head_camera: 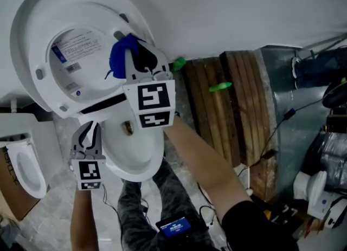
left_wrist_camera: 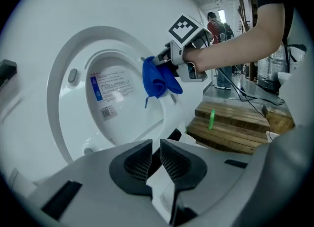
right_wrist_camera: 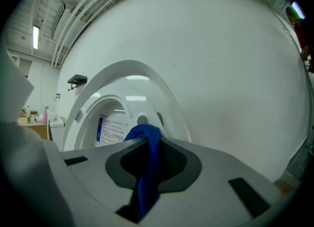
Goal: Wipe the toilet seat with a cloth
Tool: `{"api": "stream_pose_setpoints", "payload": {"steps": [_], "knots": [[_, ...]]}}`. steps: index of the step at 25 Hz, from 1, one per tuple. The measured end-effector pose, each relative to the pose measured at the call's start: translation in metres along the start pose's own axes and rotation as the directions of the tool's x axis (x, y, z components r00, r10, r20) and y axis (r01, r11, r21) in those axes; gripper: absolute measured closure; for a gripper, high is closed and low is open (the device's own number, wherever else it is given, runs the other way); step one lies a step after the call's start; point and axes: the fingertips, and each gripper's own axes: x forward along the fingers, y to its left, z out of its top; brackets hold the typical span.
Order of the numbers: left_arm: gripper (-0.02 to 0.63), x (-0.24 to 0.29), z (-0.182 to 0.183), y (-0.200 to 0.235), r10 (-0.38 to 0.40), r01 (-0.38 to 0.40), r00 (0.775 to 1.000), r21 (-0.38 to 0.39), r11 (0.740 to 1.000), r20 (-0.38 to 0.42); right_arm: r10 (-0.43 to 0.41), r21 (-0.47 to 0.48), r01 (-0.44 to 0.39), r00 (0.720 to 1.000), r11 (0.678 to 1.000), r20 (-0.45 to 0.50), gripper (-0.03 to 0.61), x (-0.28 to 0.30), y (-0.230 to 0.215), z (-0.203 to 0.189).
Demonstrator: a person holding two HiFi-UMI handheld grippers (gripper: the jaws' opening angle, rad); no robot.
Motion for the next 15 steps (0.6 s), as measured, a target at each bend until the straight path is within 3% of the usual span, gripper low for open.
{"api": "stream_pose_setpoints", "payload": {"steps": [10, 15], "knots": [[0.56, -0.028, 0.045, 0.054, 0.078, -0.079, 0.994, 0.001, 0.997, 0.07, -0.03, -0.041, 0.027, 0.997, 0.999, -0.073, 0.531, -0.002, 0.002, 0.02], [0.56, -0.03, 0.051, 0.066, 0.091, -0.091, 0.991, -0.006, 0.996, 0.097, -0.023, -0.076, 0.023, 1.0, 0.997, 0.013, 0.531, -0.004, 0.01, 0.045]]}}
